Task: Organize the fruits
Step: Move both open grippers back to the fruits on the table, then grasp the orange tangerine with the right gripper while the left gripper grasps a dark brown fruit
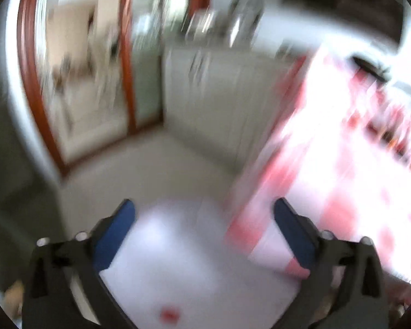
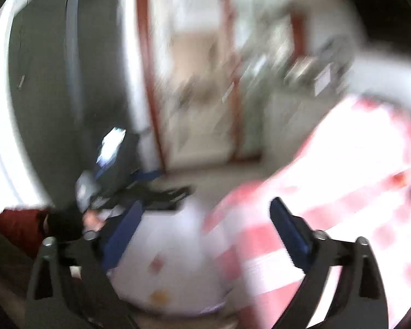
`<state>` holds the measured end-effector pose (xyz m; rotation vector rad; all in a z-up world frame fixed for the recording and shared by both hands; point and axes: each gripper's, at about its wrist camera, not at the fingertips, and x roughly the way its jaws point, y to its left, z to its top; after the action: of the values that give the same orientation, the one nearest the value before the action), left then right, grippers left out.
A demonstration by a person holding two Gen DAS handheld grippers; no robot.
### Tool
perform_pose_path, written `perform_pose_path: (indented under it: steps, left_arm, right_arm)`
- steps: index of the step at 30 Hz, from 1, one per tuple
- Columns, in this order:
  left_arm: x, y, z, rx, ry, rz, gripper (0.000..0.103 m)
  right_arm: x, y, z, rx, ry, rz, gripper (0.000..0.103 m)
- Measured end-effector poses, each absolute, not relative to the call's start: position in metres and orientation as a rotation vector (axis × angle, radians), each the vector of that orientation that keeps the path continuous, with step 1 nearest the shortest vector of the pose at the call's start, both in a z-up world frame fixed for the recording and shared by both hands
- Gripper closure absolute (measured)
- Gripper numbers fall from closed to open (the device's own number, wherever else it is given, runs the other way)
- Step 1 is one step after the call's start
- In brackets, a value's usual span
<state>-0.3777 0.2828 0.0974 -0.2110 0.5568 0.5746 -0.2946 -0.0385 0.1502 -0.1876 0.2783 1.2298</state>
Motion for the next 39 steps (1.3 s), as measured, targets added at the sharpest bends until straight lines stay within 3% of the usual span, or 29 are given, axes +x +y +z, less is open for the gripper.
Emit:
perform_pose_path:
  steps: [3, 7, 13, 20, 26, 32, 36, 39]
  left_arm:
    - [-0.308, 0.227, 0.146, -0.063, 0.464, 0.421, 0.001]
    - [-0.188, 0.16, 0.146, -0.078, 0.541, 0.184, 0.001]
    - [-0.066, 0.086, 0.086, -0.129, 0.652, 0.082, 0.001]
    - [0.057, 0.029, 0.036, -0.283, 0.715, 0.046, 0.002]
    - [0.068, 0.022, 0.024, -0.364, 0.697, -0.027, 0.002]
    - [0.056, 0.026, 0.025, -0.384, 0.655, -0.097, 0.002]
    - [0.058, 0.017, 0.026, -0.35, 0.68, -0.132, 0.002]
    - [0.059, 0.014, 0.026, -0.336, 0.7, -0.157, 0.002]
  right_arm:
    - [-0.248, -0.109, 0.176, -0.054, 0.173, 0.996, 0.004]
    - [-0.153, -0.201, 0.173, 0.107, 0.28, 0.696, 0.004]
    - [-0.093, -0.285, 0.124, 0.223, 0.399, 0.325, 0.004]
    - [0.055, -0.324, 0.061, 0.263, 0.633, 0.056, 0.004]
    - [0.118, -0.328, 0.045, 0.214, 0.71, 0.021, 0.022]
    - [0.165, -0.318, 0.034, 0.166, 0.761, 0.024, 0.033]
    - [0.192, -0.312, 0.022, 0.165, 0.845, -0.02, 0.052]
    - [0.192, -0.301, 0.019, 0.115, 0.846, -0.038, 0.06]
